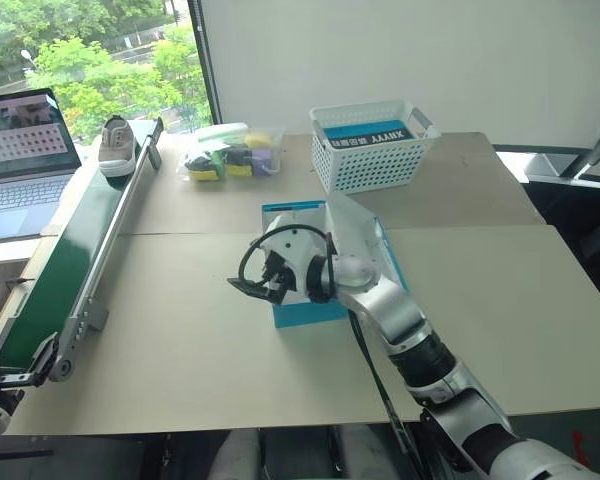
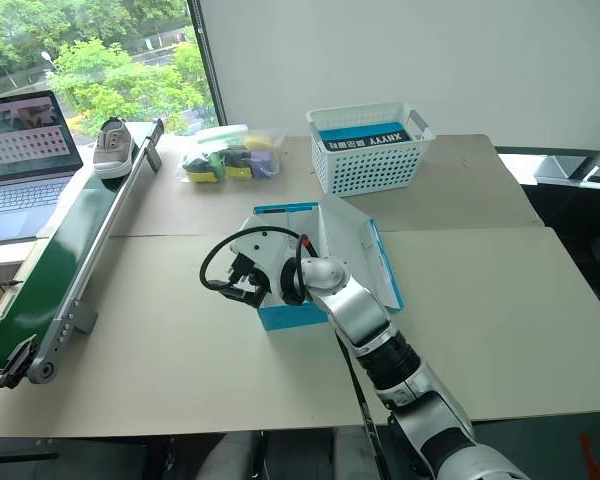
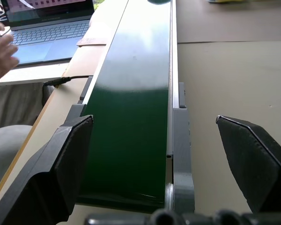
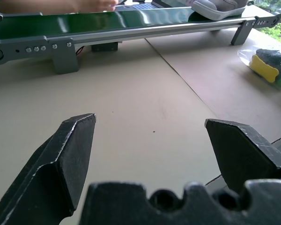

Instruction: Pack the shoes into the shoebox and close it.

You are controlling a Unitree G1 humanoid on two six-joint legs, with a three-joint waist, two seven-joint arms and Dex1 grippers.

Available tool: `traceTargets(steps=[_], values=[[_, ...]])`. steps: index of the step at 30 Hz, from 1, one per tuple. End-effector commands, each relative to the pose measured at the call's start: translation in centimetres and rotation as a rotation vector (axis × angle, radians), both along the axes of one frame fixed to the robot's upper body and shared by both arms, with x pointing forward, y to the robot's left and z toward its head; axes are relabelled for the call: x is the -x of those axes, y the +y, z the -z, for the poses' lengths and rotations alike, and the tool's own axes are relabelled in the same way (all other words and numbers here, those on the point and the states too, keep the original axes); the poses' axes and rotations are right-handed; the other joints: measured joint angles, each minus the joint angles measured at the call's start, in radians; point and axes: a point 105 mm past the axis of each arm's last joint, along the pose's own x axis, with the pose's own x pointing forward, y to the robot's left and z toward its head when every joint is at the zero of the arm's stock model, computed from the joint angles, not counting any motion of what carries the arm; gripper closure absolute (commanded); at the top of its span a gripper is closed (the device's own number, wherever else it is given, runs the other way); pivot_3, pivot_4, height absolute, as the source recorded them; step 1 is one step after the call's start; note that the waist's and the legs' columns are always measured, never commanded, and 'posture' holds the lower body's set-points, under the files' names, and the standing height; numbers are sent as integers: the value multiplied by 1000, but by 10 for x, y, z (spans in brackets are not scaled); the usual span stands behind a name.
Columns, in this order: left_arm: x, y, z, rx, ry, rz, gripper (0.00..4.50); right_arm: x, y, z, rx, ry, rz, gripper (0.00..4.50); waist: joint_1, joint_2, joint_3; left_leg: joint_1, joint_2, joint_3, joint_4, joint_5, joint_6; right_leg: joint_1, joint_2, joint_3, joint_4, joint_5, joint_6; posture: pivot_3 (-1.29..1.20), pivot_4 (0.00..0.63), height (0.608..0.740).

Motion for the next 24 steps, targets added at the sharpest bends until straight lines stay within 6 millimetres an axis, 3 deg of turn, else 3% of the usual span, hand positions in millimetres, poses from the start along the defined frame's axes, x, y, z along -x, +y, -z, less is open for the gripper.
traceTargets(steps=[1,24], values=[[-1,4,-10,-44,-13,-4,0,0,1,-15,-47,-42,12,63,0,0,0,0,0,0,0,0,0,0,0,0,0,0,0,0,150,729],[-22,18,7,-25,-1,-79,0,-13,0,-24,-67,-72,84,63,1,0,0,0,0,0,0,0,0,0,0,0,0,0,0,0,150,729]])
